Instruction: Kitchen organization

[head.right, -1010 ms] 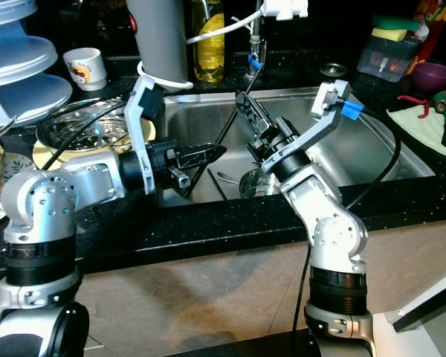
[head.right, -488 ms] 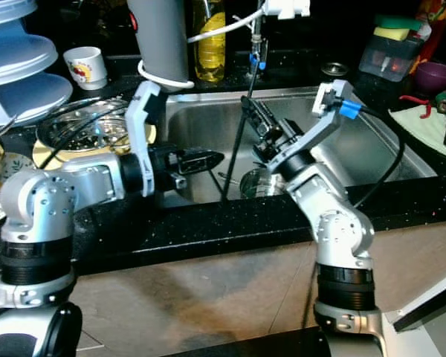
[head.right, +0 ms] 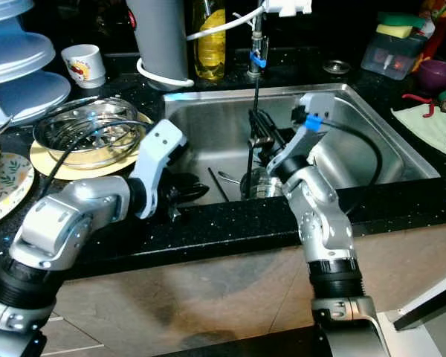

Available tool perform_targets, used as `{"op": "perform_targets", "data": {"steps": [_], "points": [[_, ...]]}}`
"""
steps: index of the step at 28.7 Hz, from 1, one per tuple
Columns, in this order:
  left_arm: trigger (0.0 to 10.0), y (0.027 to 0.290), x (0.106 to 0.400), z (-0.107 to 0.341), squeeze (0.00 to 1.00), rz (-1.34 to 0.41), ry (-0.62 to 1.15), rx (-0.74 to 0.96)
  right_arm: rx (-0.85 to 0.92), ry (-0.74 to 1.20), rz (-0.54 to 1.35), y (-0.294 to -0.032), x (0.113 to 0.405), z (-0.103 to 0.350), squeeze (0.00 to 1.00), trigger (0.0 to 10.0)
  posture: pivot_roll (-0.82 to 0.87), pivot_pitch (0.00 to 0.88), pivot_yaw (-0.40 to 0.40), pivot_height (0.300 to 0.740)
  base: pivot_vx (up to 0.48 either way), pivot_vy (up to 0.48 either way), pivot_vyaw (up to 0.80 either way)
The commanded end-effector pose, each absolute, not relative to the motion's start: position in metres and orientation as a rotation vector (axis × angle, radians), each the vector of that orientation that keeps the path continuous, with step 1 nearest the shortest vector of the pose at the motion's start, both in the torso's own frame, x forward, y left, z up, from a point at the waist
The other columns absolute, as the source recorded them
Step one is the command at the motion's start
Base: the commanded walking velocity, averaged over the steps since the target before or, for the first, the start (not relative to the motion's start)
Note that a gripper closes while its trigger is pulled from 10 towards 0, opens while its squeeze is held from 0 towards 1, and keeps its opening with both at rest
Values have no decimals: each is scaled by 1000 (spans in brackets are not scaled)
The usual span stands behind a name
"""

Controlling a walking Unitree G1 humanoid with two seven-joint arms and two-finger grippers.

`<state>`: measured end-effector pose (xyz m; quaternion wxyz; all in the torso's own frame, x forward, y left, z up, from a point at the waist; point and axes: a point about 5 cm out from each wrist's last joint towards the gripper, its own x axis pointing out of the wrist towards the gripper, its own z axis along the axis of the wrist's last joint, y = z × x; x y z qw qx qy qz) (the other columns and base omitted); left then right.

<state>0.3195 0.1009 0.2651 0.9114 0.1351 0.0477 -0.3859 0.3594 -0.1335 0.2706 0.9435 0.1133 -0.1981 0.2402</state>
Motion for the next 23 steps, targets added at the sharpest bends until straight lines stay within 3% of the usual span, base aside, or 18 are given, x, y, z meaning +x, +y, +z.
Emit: {"op": "perform_targets", "data": {"steps": [1, 14, 15, 16, 20, 21, 22, 23], "points": [[10000, 98, 318, 267, 0, -800, 64, 279, 238, -413, 466, -136, 362, 262, 0, 10000, -41, 149, -17, 740, 0, 0, 0], [10000, 98, 321, 269, 0, -786, 15, 315, 274, -427, 434, -132, 371, 244, 0, 10000, -37, 137, -18, 740, 0, 0, 0], [10000, 98, 321, 269, 0, -787, 15, 316, 272, -424, 441, -132, 371, 243, 78, 10000, -37, 137, -17, 740, 0, 0, 0], [10000, 99, 322, 269, 0, -784, 13, 317, 267, -429, 444, -132, 371, 243, 1000, 10000, -38, 137, -16, 740, 0, 0, 0], [10000, 103, 325, 274, 0, -761, -5, 311, 253, -448, 418, -135, 372, 244, 1000, 10000, -38, 142, -16, 740, 0, 0, 0], [10000, 104, 326, 277, 0, -747, -15, 313, 255, -455, 411, -136, 373, 245, 643, 10000, -38, 142, -16, 740, 0, 0, 0], [10000, 107, 328, 281, 0, -728, -31, 326, 260, -464, 403, -138, 373, 247, 0, 10000, -36, 143, -18, 740, 0, 0, 0], [10000, 112, 332, 287, 0, -685, -65, 360, 263, -477, 393, -140, 373, 249, 0, 10000, -36, 143, -18, 740, 0, 0, 0]]}}
